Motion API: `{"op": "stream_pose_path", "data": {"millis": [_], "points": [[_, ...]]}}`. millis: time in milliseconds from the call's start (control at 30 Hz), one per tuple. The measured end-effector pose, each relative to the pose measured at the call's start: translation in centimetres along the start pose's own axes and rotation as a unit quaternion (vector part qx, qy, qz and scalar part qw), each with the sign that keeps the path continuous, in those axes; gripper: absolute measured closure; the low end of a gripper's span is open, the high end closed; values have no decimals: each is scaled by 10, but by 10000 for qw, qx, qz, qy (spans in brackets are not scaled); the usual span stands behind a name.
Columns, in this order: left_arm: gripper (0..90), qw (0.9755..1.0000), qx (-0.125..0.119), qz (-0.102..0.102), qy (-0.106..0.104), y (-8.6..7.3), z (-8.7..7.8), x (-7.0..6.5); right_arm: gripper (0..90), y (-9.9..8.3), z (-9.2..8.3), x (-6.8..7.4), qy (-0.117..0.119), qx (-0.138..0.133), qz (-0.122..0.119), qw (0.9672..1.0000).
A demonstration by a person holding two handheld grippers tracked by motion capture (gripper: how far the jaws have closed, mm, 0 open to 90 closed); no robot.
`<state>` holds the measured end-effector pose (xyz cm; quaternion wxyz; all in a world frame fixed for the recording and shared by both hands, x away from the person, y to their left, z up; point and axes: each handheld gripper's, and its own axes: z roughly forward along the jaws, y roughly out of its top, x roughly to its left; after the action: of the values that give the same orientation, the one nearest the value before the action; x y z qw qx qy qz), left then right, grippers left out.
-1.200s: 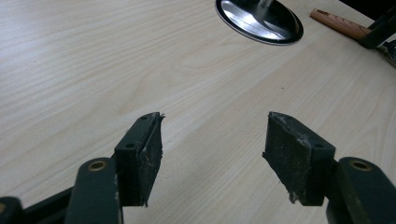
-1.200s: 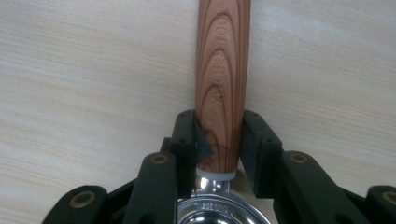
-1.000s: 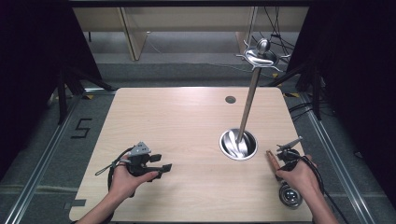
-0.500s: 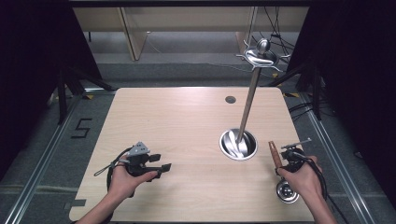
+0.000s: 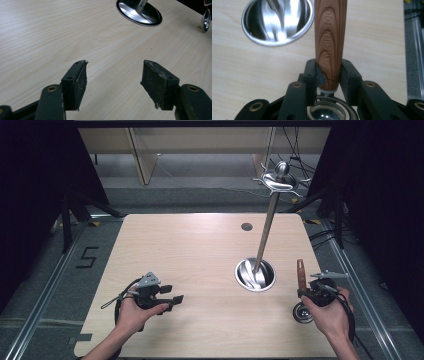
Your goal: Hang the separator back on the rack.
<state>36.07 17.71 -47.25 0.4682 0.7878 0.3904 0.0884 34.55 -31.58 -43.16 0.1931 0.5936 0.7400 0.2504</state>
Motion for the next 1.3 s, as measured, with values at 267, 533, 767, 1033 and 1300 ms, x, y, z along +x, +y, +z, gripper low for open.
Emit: {"op": "stream_pose_path", "data": {"millis": [267,533,767,1033,1300], "points": [[360,10000,-24,-18,8,0,0,0,699,7,-11,1,36,-928,121,9956],[360,10000,6,-20,6,1,-1,1,698,8,-17,9,61,-1122,280,9933],[360,10000,11,-1,0,1,-1,1,699,13,-25,11,223,-1607,-32,9867],[360,10000,-22,-24,-22,1,0,1,698,17,-32,16,402,-1859,81,9817],[359,10000,-18,-28,-23,1,0,1,698,20,-37,15,392,-2164,-77,9755]]}}
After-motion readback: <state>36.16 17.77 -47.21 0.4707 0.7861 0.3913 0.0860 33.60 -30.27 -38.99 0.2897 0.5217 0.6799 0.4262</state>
